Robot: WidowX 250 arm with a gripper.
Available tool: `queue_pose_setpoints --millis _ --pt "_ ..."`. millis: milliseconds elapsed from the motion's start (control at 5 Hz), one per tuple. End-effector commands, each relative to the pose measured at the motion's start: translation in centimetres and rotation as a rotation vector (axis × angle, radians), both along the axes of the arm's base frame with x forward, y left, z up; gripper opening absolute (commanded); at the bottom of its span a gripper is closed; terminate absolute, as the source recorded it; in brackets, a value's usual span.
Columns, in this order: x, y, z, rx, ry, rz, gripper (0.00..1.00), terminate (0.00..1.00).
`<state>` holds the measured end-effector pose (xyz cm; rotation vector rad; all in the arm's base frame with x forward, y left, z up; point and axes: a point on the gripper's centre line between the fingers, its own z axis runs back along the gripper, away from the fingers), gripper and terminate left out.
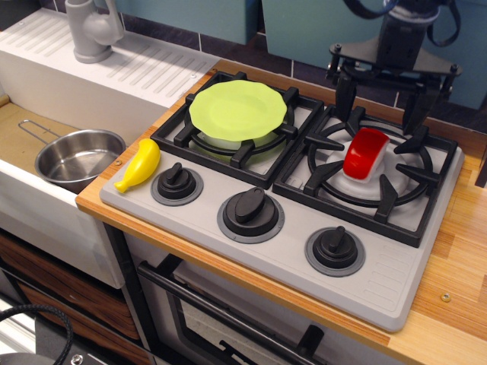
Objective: End effector reaching salmon
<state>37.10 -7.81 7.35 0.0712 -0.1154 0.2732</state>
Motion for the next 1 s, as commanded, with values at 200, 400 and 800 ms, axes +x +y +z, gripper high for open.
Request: queue_pose_setpoints --millis 200,400,800 --pt "1.5 0.2 1.7 0.002 -0.051 -0.022 1.00 0.00" --pt "1.3 0.2 1.8 0.000 -0.031 -0.028 1.00 0.00" --pt "0.1 0.1 -0.7 0.003 -0.070 -0.023 1.00 0.00"
